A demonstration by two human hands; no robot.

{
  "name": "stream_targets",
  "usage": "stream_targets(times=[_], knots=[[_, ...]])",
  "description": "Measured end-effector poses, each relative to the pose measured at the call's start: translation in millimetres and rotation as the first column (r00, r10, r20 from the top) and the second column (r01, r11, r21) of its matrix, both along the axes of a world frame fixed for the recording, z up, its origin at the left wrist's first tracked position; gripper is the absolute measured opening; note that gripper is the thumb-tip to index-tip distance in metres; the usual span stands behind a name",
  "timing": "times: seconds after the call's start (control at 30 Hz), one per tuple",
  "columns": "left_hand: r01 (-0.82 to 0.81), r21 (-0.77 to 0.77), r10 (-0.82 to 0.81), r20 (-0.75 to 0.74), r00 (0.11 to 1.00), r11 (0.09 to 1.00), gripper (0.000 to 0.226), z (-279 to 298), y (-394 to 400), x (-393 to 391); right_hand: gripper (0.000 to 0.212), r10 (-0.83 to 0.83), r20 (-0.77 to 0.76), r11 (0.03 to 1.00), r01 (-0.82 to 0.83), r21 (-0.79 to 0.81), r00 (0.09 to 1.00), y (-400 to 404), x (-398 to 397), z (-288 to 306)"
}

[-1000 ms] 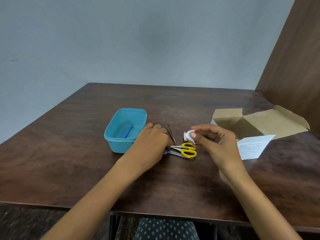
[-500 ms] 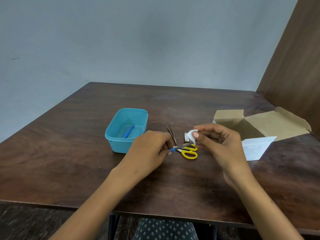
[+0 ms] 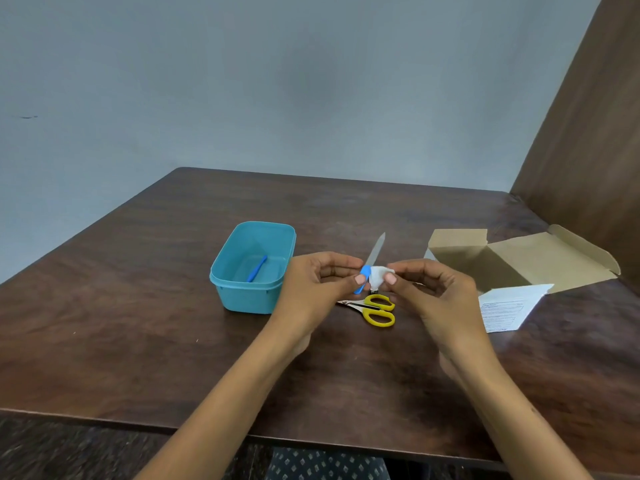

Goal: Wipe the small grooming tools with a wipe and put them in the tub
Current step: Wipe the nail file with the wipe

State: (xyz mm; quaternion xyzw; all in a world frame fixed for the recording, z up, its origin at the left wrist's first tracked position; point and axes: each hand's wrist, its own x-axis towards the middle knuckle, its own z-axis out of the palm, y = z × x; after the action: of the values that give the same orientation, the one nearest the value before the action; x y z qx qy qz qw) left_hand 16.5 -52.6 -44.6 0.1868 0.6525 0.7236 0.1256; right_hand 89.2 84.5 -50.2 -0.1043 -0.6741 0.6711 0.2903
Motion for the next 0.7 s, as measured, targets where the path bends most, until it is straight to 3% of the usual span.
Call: stream_targets(times=[0.23, 0.57, 0.7], knots=[[-0.061, -0.054, 0.059, -0.046, 0.997, 0.997, 0.019, -9, 4, 2, 0.012, -0.011, 0.017, 1.000, 0.011, -0.008, 1.000, 1, -3, 0], [-0.155, -0.144, 0.102, -0.323, 0.941, 0.977, 0.023, -16, 5, 1, 0.026, 0.009, 0.040, 0.983, -0.002, -0.185, 0.999, -5, -6, 1], [-0.142, -0.141, 0.082, -0.363, 0.928, 0.980, 0.018, -17, 4, 1, 0.027, 0.015, 0.061, 0.977, -0.002, -0.212, 0.998, -6, -7, 1]])
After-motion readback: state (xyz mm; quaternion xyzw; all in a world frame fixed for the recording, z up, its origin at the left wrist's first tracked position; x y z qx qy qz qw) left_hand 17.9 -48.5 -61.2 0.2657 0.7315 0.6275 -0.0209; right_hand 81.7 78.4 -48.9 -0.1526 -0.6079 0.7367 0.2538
